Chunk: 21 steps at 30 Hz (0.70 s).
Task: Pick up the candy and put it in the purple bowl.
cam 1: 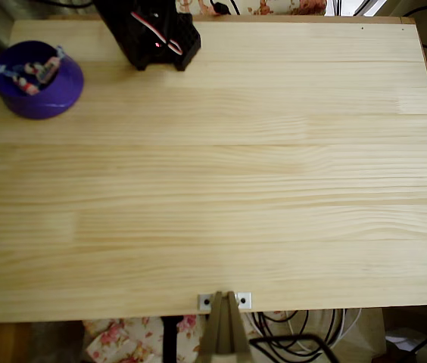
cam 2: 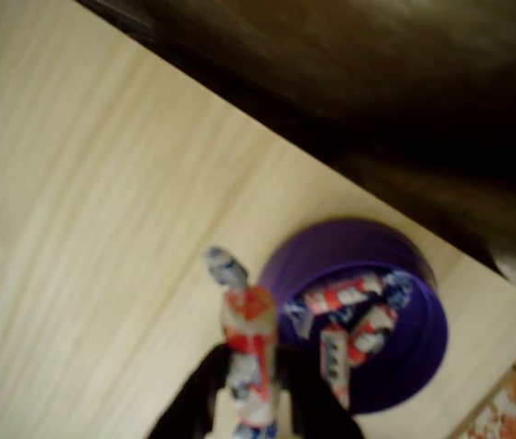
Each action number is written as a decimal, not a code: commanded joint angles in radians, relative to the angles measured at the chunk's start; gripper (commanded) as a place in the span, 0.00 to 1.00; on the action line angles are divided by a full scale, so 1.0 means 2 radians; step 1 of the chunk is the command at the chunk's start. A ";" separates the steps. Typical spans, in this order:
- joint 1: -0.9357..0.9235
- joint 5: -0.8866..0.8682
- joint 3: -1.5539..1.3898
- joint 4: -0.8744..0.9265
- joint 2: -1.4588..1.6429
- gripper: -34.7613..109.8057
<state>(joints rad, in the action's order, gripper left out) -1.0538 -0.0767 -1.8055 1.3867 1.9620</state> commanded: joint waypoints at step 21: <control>-0.119 0.040 0.002 0.067 0.008 0.24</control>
<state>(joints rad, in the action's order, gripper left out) -1.2441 -0.0077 -1.8101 1.4987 1.9359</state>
